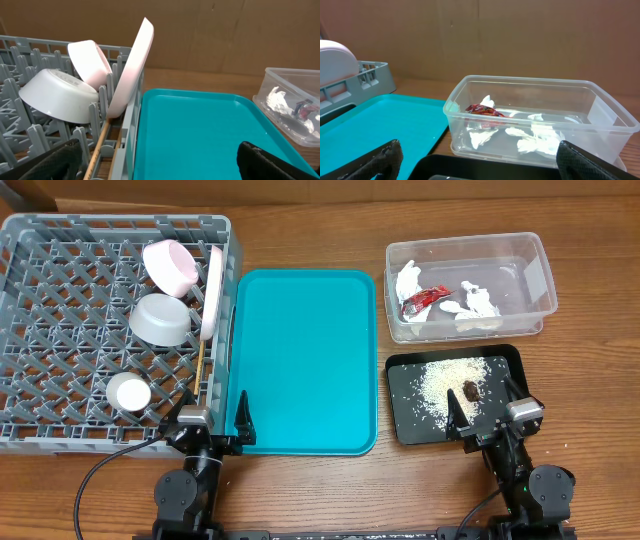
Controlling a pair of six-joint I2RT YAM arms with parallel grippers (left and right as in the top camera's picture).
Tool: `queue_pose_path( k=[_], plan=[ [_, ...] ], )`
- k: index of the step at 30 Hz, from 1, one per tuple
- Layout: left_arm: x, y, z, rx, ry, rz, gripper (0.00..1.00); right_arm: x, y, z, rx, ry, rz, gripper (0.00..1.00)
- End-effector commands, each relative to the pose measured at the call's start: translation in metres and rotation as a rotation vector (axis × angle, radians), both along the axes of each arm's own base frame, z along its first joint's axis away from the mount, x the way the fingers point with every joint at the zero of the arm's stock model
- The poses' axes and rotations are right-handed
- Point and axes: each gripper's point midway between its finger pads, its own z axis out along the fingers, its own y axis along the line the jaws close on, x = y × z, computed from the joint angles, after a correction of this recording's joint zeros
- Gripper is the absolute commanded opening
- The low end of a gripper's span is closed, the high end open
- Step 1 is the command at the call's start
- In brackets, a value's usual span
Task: Sort waste into correct bins and load items into the dishwasher
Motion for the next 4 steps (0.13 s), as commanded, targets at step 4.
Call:
queue_pose_path(
  k=[4],
  plan=[
    [-0.0005, -0.0035, 0.0005, 0.009, -0.007, -0.019, 1.0, 0.0004, -0.0014, -0.0017, -0.004, -0.005, -0.009, 1.0]
  ],
)
